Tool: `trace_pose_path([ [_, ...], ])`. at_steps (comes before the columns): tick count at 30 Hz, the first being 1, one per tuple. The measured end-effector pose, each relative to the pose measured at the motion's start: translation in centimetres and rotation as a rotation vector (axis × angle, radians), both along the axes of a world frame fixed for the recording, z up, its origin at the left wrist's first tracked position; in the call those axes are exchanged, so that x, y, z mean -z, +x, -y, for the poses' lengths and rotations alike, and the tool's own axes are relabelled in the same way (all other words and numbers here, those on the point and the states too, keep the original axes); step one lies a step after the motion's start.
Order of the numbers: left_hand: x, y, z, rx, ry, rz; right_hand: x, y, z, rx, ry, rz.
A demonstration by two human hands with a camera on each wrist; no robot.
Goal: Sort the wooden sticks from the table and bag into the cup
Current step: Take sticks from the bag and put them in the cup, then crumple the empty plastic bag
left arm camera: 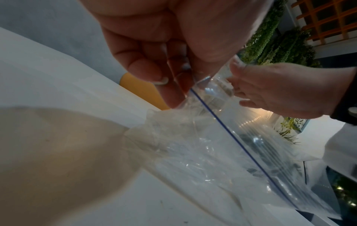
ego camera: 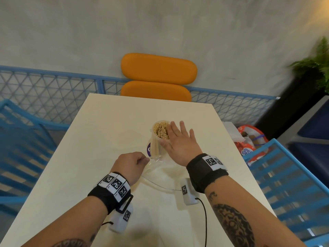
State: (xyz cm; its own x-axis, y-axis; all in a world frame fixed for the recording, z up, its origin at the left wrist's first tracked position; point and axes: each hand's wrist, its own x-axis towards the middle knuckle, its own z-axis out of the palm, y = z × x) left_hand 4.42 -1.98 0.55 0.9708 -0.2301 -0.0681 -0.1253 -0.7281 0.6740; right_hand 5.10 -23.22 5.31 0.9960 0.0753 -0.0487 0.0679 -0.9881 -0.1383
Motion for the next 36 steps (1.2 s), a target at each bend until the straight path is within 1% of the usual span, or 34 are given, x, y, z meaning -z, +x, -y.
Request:
trace_pose_path([
  [1, 0.0, 0.0, 0.0, 0.001, 0.000, 0.005, 0.0, -0.5, 0.4, 0.003, 0.052, 0.020],
  [2, -0.1, 0.0, 0.0, 0.004, -0.001, 0.008, -0.1, -1.0, 1.0, 0.022, 0.145, 0.068],
  [4, -0.2, 0.0, -0.2, 0.005, -0.007, 0.013, -0.6, -2.5, 2.1, 0.105, 0.379, 0.139],
  [5, -0.2, 0.0, -0.2, 0.003, -0.011, 0.013, -0.9, -3.4, 2.6, 0.134, 0.465, 0.117],
  [6, -0.4, 0.0, -0.2, 0.004, -0.014, 0.012, -1.0, -4.5, 3.0, 0.136, 0.493, 0.067],
  [7, -0.5, -0.1, -0.3, 0.010, -0.013, 0.008, -1.0, -5.7, 3.2, 0.120, 0.458, 0.002],
  [9, -1.0, -0.2, -0.2, 0.029, -0.011, 0.011, -0.4, -8.0, 3.1, 0.056, 0.299, -0.117],
  [11, -1.6, -0.5, 0.1, 0.055, -0.023, 0.027, 1.2, -9.7, 2.5, 0.009, 0.159, -0.180],
  [13, -2.2, -0.8, 0.4, 0.105, -0.028, 0.045, 2.9, -10.5, 2.0, 0.037, 0.089, -0.125],
  [15, -2.8, -1.1, 0.7, 0.153, -0.017, 0.049, 4.1, -10.7, 2.3, 0.090, 0.126, 0.003],
  [17, -3.3, -1.2, 0.7, 0.165, -0.035, 0.080, 4.3, -11.0, 2.9, 0.077, 0.132, 0.109],
  [19, -3.9, -1.4, 0.7, 0.154, -0.138, 0.120, 3.5, -11.5, 3.6, 0.084, 0.156, 0.105],
  [20, -4.2, -1.6, 0.7, 0.144, -0.224, 0.126, 2.9, -11.7, 3.9, 0.106, 0.218, 0.066],
  [21, -4.3, -1.8, 0.7, 0.121, -0.336, 0.118, 2.1, -11.9, 4.3, 0.148, 0.343, 0.017],
  [23, -4.4, -2.2, 0.5, 0.070, -0.572, 0.050, 0.4, -12.4, 4.9, 0.239, 0.680, -0.080],
  [24, -4.3, -2.6, 0.4, 0.061, -0.660, 0.018, -0.4, -12.7, 5.1, 0.264, 0.835, -0.101],
  [25, -4.1, -3.0, 0.5, 0.064, -0.733, -0.023, -1.0, -13.0, 5.2, 0.280, 0.943, -0.105],
  [27, -3.7, -3.6, 1.2, 0.065, -0.865, -0.196, -1.5, -13.4, 5.0, 0.306, 1.057, -0.117],
  [28, -3.4, -3.9, 1.8, 0.065, -0.899, -0.308, -1.5, -13.6, 4.8, 0.322, 1.109, -0.132],
  [29, -3.2, -4.3, 2.4, 0.082, -0.910, -0.401, -1.4, -13.7, 4.5, 0.337, 1.161, -0.151],
  [30, -3.0, -4.6, 3.0, 0.107, -0.876, -0.446, -1.2, -13.8, 4.1, 0.343, 1.206, -0.171],
  [31, -2.8, -5.0, 3.5, 0.130, -0.803, -0.427, -1.0, -13.9, 3.7, 0.353, 1.226, -0.182],
  [33, -2.4, -5.4, 4.2, 0.085, -0.634, -0.311, -0.6, -13.9, 2.8, 0.395, 1.253, -0.158],
  [34, -2.2, -5.3, 4.2, 0.063, -0.609, -0.296, -0.3, -13.9, 2.4, 0.436, 1.273, -0.124],
  [36, -2.1, -5.2, 4.0, 0.048, -0.634, -0.323, 0.0, -13.6, 1.5, 0.512, 1.292, -0.026],
])
